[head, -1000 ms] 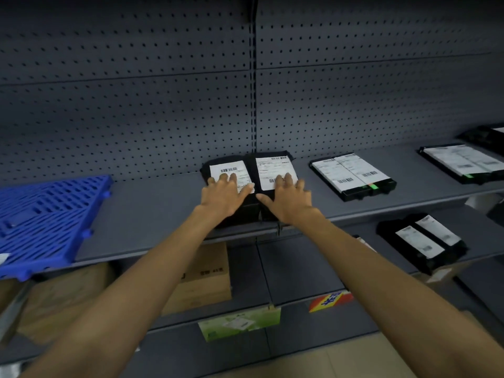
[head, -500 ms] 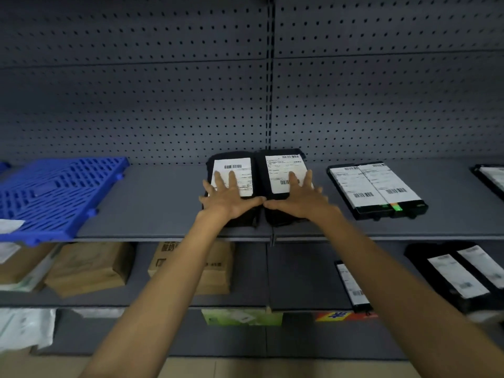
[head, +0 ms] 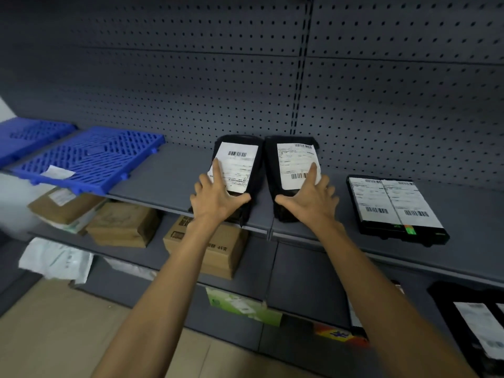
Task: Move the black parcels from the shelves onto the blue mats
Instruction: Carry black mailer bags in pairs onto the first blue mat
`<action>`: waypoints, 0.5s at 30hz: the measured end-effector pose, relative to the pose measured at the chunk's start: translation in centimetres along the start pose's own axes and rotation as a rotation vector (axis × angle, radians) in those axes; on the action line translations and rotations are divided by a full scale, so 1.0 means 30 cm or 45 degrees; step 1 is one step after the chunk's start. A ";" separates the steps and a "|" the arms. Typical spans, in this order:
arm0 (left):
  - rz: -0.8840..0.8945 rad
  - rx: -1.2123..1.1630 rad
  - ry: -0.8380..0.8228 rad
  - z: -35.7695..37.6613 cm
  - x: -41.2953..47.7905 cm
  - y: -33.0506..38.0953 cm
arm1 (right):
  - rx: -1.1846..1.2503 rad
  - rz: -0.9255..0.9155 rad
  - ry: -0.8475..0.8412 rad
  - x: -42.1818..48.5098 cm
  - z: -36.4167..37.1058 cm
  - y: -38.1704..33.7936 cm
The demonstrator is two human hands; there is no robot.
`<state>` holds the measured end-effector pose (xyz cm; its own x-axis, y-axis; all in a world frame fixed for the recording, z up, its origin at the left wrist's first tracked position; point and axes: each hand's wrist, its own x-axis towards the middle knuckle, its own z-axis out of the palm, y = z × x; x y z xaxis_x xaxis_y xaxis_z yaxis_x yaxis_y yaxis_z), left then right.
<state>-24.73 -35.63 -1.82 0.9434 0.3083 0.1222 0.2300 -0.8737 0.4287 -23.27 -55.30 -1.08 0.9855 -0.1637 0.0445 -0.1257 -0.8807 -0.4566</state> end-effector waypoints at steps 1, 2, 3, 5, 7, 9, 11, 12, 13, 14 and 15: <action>0.000 -0.012 0.073 -0.005 -0.008 -0.007 | 0.018 -0.036 0.050 -0.003 0.000 -0.007; -0.002 -0.021 0.143 -0.014 -0.014 -0.016 | 0.038 -0.074 0.093 -0.007 0.000 -0.019; -0.006 -0.031 0.204 -0.028 -0.018 -0.026 | 0.061 -0.107 0.126 -0.010 0.000 -0.033; -0.019 -0.044 0.299 -0.060 -0.022 -0.052 | 0.111 -0.159 0.171 -0.018 0.001 -0.068; -0.036 -0.061 0.369 -0.097 -0.026 -0.086 | 0.151 -0.209 0.194 -0.028 0.004 -0.109; -0.052 -0.072 0.430 -0.131 -0.032 -0.128 | 0.182 -0.260 0.209 -0.040 0.011 -0.158; -0.068 -0.076 0.484 -0.166 -0.037 -0.179 | 0.203 -0.309 0.227 -0.056 0.022 -0.215; -0.079 -0.078 0.509 -0.185 -0.040 -0.207 | 0.210 -0.332 0.234 -0.065 0.028 -0.247; -0.091 -0.078 0.532 -0.205 -0.044 -0.238 | 0.216 -0.354 0.238 -0.076 0.036 -0.281; -0.104 -0.076 0.551 -0.226 -0.047 -0.270 | 0.221 -0.377 0.236 -0.088 0.044 -0.317; -0.114 -0.070 0.566 -0.248 -0.049 -0.304 | 0.226 -0.401 0.233 -0.100 0.054 -0.354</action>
<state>-29.99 -25.32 0.74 0.7234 0.5239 0.4497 0.2816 -0.8185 0.5007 -24.72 -44.73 2.20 0.9342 0.0112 0.3566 0.2164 -0.8125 -0.5413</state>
